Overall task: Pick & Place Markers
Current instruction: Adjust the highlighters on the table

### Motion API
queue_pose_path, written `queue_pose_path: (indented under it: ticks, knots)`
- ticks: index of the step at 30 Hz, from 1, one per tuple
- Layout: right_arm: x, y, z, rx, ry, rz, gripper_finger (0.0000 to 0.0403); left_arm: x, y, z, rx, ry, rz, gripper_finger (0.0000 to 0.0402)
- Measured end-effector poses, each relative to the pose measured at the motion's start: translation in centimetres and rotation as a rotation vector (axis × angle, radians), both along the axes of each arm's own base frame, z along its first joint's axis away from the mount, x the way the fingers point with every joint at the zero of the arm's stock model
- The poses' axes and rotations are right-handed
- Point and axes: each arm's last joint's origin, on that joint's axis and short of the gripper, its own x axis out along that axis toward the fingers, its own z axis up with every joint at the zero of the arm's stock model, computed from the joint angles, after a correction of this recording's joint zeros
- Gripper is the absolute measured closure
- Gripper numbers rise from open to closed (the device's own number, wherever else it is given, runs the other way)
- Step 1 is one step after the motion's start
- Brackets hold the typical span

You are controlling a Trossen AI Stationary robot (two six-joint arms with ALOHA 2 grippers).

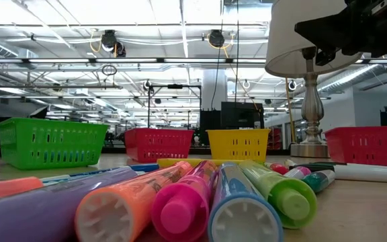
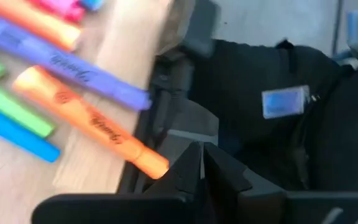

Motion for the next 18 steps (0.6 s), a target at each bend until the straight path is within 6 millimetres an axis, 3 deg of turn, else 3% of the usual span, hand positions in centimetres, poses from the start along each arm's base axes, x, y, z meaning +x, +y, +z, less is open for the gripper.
queue_pose_path:
  ticks: [5, 13, 18]
  knots:
    - [0.0, 0.0, 0.0, -0.007, 0.001, -0.001, 0.0403, 0.2, -0.3, -1.5, -0.043, 0.074, -0.019, 0.0376]
    - [0.0, 0.0, 0.0, -0.007, 0.0, -0.002, 0.0403, 0.9, -0.8, -0.8, -0.08, -0.026, -0.054, 0.0376]
    - [0.0, 0.0, 0.0, -0.007, 0.001, -0.002, 0.0403, 0.1, -2.1, -1.2, -0.129, -0.015, -0.127, 0.0395]
